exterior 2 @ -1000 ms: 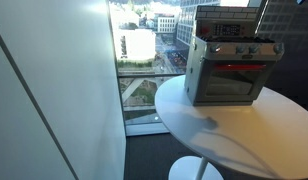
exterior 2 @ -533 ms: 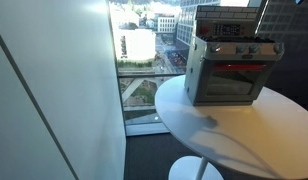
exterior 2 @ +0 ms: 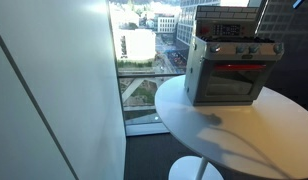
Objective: Turn the second knob from the right to the right.
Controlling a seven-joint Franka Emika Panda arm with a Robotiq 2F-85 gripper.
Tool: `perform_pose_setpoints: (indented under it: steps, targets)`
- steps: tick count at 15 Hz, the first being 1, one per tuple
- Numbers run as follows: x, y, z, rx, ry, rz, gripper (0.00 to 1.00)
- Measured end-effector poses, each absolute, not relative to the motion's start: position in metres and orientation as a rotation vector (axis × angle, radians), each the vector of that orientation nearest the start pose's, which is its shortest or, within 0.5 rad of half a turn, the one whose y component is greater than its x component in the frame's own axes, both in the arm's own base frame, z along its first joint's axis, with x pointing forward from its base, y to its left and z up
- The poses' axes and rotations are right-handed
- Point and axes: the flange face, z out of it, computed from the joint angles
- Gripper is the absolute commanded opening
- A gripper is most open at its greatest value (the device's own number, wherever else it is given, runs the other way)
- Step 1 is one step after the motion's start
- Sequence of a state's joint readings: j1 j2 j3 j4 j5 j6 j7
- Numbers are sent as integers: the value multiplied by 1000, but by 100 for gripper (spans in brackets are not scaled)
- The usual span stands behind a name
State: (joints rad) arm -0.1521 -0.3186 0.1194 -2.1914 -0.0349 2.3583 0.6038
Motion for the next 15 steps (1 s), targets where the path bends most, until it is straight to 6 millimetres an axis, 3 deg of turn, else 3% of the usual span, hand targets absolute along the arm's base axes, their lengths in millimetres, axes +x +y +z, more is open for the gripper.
perform_pose_setpoints:
  steps: [10, 15]
  targets:
    - [546, -29, 501, -2753, 1037, -745, 100]
    - [565, -29, 484, -2723, 1047, -758, 100]
